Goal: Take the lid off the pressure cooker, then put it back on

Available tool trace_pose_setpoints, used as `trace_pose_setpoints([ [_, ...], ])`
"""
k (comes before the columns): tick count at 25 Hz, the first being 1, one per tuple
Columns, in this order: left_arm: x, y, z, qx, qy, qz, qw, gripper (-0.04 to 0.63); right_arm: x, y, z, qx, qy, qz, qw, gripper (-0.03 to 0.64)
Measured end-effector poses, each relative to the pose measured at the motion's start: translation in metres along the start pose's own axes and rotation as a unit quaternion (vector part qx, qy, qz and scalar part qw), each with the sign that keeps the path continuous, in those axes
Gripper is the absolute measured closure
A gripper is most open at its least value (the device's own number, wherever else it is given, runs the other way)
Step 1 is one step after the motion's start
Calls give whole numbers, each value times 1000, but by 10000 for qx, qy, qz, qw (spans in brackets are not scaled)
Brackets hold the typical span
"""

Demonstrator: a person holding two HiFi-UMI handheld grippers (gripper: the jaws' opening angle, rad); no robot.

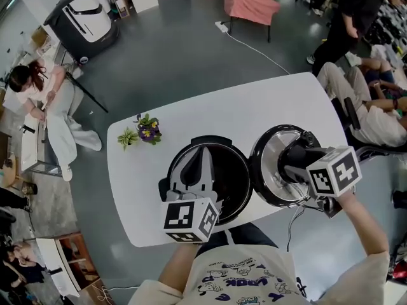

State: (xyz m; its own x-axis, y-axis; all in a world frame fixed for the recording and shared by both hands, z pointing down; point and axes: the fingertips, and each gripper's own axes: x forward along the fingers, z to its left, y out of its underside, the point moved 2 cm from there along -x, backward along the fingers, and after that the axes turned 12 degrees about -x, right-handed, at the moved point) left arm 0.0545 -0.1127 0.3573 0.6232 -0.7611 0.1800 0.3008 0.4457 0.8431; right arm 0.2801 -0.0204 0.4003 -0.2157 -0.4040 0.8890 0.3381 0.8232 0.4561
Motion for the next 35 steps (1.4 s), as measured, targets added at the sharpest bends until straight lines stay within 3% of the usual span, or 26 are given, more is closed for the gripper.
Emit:
trace_pose_setpoints([
  [11, 31, 18, -12, 226, 153, 178, 9995, 581, 18, 34, -31, 455, 152, 113, 9988, 322],
  [17, 40, 24, -22, 257, 196, 314, 9990, 581, 16, 45, -39, 821, 6, 62, 9966, 322],
  [35, 55, 33, -37, 411, 106, 403, 9983, 581, 73, 92, -58, 906, 174, 352, 9951, 322],
])
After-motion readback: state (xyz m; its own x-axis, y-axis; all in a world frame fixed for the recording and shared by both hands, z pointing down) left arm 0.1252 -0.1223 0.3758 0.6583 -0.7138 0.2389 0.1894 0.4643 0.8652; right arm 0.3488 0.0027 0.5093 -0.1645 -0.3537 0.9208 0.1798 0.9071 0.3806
